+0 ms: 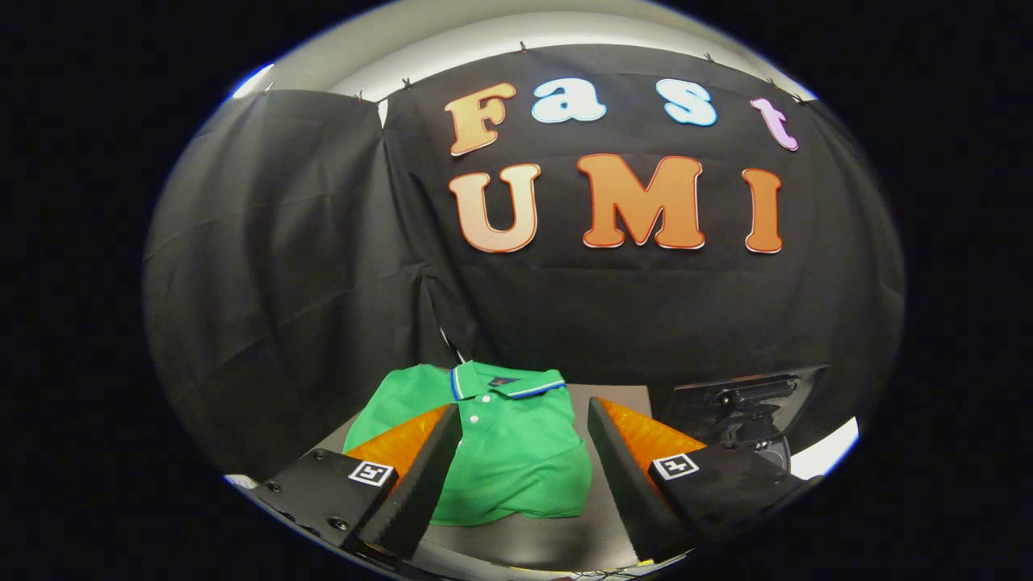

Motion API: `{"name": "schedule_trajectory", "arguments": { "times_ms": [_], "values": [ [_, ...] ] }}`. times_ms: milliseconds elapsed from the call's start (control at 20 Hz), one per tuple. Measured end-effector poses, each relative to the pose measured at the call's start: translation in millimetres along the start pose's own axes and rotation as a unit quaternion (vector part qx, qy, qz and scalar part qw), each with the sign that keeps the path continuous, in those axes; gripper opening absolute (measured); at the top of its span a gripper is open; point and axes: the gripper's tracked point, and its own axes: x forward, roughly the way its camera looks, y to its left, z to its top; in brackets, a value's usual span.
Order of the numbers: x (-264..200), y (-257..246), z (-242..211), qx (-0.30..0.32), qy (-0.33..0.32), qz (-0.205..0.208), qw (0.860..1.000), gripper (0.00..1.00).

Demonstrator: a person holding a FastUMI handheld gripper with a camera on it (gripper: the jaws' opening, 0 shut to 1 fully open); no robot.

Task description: Put the clothes into the washing machine and then close the washing machine lid.

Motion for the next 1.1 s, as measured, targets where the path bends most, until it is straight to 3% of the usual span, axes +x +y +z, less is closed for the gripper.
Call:
{"name": "schedule_trajectory", "arguments": {
  "times_ms": [350,750,1100],
  "values": [
    [49,42,-45,-0.019,0.059,0.02,0.998,1.0],
    [72,42,-89,-0.019,0.126,0.009,0.992,1.0],
    [77,43,-96,0.024,0.118,0.049,0.992,0.98]
  ]
}}
